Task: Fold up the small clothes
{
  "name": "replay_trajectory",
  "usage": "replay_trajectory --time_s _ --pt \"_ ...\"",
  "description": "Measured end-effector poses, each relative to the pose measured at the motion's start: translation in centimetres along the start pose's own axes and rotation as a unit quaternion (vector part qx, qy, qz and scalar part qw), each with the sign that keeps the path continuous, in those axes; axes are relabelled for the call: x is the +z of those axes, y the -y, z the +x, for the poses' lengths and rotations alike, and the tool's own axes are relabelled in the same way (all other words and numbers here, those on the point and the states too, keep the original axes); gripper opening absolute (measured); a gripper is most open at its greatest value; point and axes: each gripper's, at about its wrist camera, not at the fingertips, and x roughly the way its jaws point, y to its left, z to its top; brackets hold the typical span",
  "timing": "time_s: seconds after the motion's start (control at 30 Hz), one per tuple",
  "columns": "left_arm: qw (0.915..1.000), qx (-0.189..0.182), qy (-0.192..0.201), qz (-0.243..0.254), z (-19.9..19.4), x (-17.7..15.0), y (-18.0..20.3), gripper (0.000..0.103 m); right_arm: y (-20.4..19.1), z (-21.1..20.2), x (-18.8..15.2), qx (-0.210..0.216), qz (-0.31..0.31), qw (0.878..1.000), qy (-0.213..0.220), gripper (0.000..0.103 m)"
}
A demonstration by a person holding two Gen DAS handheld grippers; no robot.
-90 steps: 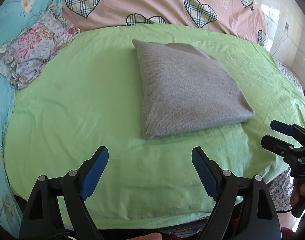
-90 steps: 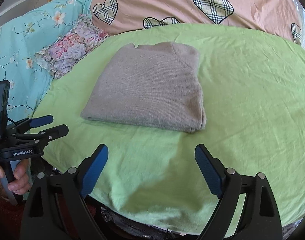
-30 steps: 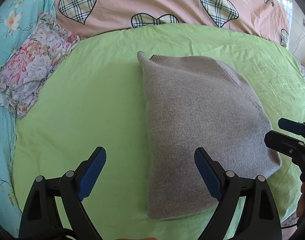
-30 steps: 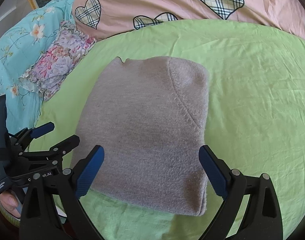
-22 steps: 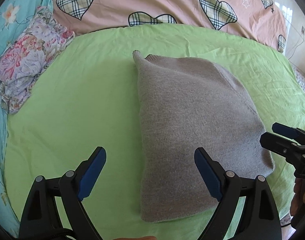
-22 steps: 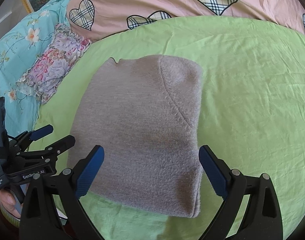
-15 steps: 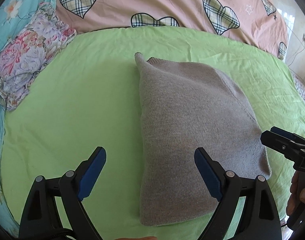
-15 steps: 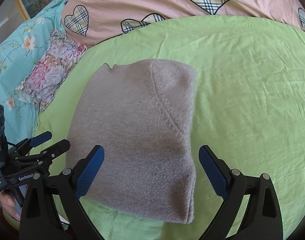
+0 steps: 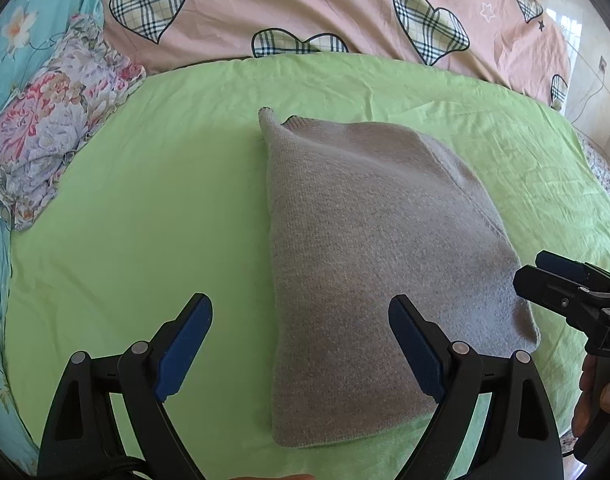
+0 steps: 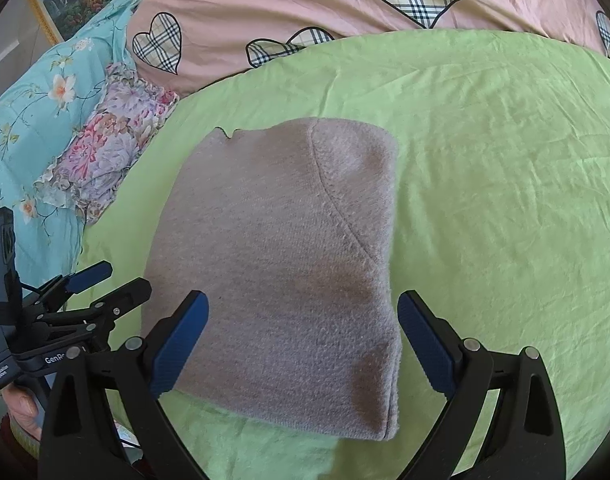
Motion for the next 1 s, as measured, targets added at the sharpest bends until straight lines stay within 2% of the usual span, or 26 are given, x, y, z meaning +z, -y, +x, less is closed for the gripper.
replay_trajectory --time_s 0.33,0.6,1.0 --pt "0.9999 -0.003 0.01 0.012 -0.7 -0.6 0.3 0.091 -1.5 0.0 -0.8 0.01 -0.023 1.0 -0.001 0.096" --pt "0.9996 -0.007 0.022 0.016 -1.2 -0.8 0.5 0.091 -2.4 -0.2 -1.1 0.012 -0.039 0.999 0.015 0.096" --pt "0.9995 -0.014 0.023 0.018 -1.3 -0.8 0.3 0.091 -2.3 0.3 -1.3 0.011 -0.04 0.999 0.009 0.096"
